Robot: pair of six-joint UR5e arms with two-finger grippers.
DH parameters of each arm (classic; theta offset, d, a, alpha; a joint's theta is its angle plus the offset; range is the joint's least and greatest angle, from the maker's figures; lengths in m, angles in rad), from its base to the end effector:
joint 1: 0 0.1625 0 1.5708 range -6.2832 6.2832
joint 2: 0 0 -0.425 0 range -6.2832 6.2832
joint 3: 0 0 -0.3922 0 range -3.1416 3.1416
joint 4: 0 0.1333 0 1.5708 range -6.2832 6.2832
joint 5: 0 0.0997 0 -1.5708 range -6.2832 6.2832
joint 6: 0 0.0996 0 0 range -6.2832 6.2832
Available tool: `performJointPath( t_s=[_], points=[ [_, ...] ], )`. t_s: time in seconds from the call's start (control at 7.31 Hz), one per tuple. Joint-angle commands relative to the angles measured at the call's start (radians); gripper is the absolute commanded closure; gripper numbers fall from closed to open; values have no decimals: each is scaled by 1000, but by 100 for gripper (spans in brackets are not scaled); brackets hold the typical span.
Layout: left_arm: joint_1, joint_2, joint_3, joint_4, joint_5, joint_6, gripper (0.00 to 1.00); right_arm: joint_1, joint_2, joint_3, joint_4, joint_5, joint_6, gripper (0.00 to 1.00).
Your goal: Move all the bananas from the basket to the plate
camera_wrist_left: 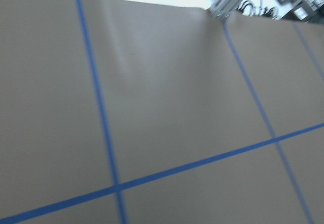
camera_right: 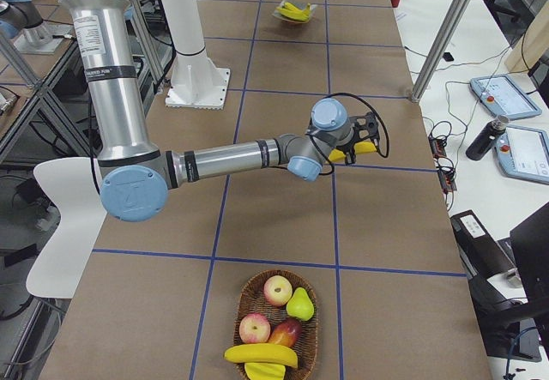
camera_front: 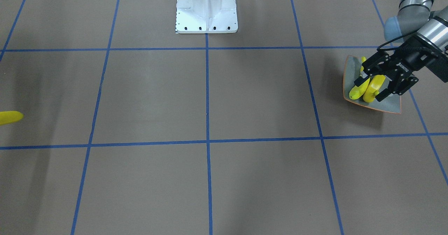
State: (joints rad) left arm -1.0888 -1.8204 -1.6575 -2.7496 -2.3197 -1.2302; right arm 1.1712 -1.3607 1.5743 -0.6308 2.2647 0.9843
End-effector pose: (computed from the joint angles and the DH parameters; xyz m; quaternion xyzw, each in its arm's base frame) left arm 0.1986 -0.5209 0.3494 0.2184 0.6572 -0.0131 0.7213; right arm -0.1624 -0.5635 0.4349 0.2130 -0.5467 0.0496 0.8083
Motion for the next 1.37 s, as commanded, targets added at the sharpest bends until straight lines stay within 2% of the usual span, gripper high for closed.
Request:
performJointPath(
  t_s=[0.0, 0.14, 0.41, 0.55, 0.96, 1.23],
  points=[
    [126, -164, 2, -8, 9, -127, 0, -184, 168, 4, 46, -174, 293, 100],
    [148, -192, 2, -9, 38, -130, 0, -244, 251, -5, 16, -212, 339, 100],
    [181, -211, -1, -9, 45, -130, 0, -329, 430, 111, -393, -215, 393, 100],
    [188, -217, -2, -10, 46, -130, 0, -372, 466, 140, -470, -220, 495, 100],
    [247, -234, -21, -15, 45, -129, 0, -436, 535, 145, -481, -220, 640, 100],
    [302, -231, -18, -70, 45, -129, 0, -447, 554, 151, -478, -218, 660, 100]
  ],
)
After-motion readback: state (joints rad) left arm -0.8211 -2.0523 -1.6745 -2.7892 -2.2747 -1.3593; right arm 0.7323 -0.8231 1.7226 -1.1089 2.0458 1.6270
